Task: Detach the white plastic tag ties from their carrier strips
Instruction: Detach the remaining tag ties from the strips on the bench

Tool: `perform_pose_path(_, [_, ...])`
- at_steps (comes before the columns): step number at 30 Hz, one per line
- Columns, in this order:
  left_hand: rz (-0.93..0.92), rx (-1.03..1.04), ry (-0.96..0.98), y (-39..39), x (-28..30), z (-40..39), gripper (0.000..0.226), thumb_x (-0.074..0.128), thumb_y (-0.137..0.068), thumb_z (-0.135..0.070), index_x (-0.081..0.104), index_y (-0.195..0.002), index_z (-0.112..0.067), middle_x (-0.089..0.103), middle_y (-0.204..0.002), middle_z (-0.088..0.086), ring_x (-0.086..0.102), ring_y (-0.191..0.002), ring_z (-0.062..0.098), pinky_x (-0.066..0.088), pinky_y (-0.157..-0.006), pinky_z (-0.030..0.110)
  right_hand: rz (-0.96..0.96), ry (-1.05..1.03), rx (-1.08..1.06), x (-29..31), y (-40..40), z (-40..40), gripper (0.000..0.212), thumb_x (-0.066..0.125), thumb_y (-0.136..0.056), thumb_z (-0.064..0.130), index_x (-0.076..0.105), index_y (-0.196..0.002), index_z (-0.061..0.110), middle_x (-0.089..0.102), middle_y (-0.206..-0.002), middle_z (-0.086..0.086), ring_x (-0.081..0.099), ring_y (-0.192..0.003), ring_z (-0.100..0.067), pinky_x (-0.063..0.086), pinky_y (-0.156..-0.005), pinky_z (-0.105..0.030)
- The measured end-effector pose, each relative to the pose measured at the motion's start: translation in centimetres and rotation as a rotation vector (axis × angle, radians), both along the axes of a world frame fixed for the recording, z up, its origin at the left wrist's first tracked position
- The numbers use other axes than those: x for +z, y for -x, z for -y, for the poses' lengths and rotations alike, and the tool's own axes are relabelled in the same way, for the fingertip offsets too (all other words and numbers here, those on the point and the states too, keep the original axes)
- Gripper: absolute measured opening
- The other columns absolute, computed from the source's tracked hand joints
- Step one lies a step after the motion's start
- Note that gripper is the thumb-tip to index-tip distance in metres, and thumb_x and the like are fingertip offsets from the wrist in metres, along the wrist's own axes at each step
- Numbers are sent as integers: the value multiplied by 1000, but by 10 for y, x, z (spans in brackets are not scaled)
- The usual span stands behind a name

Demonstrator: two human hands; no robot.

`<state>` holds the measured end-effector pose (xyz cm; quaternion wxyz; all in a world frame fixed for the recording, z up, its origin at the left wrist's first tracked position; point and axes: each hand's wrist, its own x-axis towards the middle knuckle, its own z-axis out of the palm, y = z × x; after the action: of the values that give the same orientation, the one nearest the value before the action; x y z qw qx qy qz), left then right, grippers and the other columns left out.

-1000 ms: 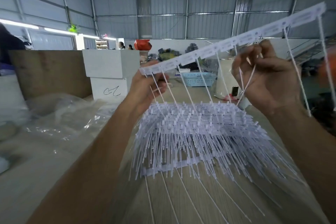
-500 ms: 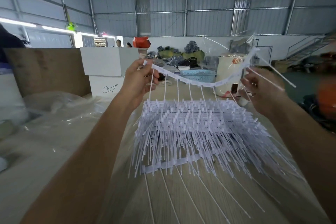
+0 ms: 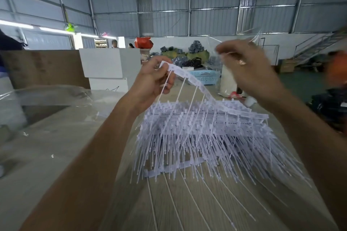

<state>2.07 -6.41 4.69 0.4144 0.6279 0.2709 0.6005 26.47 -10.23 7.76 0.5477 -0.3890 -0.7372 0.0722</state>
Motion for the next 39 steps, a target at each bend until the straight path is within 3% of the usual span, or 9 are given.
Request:
perform_pose_path(3, [13,-129,-25,-9,6,8,10,47,-104,-13,56,-106,-17,61,-74,8,53,-63,17,41,-55,25,435,8,-39,-18,21,-4,49,51,-102,40,42,-149,27,49,-148,-3,48,-131,-15,41,-110,-40])
perform_pose_path(7, [82,-271,-87,-10,17,17,14,45,-104,-10,57,-106,-17,57,-91,16,58,-69,15,47,-63,24,419,102,-11,-18,19,4,52,52,-99,47,47,-146,25,63,-128,-9,63,-108,-27,57,-85,-46])
perform_pose_path(10, [176,-330,-98,-6,24,20,14,41,-105,-11,54,-111,-14,57,-98,15,64,-75,14,53,-69,25,293,-23,-29,3,11,20,36,59,-96,41,63,-126,22,67,-99,-3,62,-75,-16,55,-60,-29])
perform_pose_path(18, [260,-326,-101,-8,24,24,13,46,-103,-13,54,-113,-11,66,-91,7,66,-78,13,57,-72,25,106,-433,-52,40,7,72,12,56,-101,26,64,-109,30,61,-87,20,54,-70,6,45,-67,-8])
perform_pose_path(26, [242,-448,-219,-4,38,39,19,57,-92,-19,48,-108,-17,56,-108,12,54,-102,26,55,-78,34,444,0,69,17,5,29,74,56,-79,71,42,-144,38,55,-136,13,55,-113,-2,38,-80,-13])
perform_pose_path(29, [328,-467,-222,2,46,43,17,59,-91,-17,53,-106,-15,54,-108,14,59,-103,24,56,-75,34,453,224,190,8,-13,14,73,65,-73,66,48,-138,38,62,-113,25,59,-89,2,45,-71,-15])
perform_pose_path(31, [364,-436,-200,3,46,42,20,60,-91,-18,53,-109,-12,56,-108,14,64,-95,19,56,-75,34,493,264,181,6,-23,8,56,67,-75,57,62,-119,23,65,-89,-2,58,-65,-10,48,-56,-26])
perform_pose_path(35, [400,-323,-122,11,38,31,15,51,-100,-17,50,-114,-11,59,-109,13,57,-101,23,54,-77,32,408,27,-11,21,-34,17,22,62,-93,40,68,-102,20,56,-72,1,46,-45,-2,40,-41,-16])
perform_pose_path(39, [186,-68,-57,15,27,19,13,45,-104,-9,51,-115,-11,68,-86,6,65,-76,18,54,-70,30,332,-272,-172,44,-36,46,39,65,-86,47,63,-121,30,58,-92,17,50,-65,7,40,-56,-3])
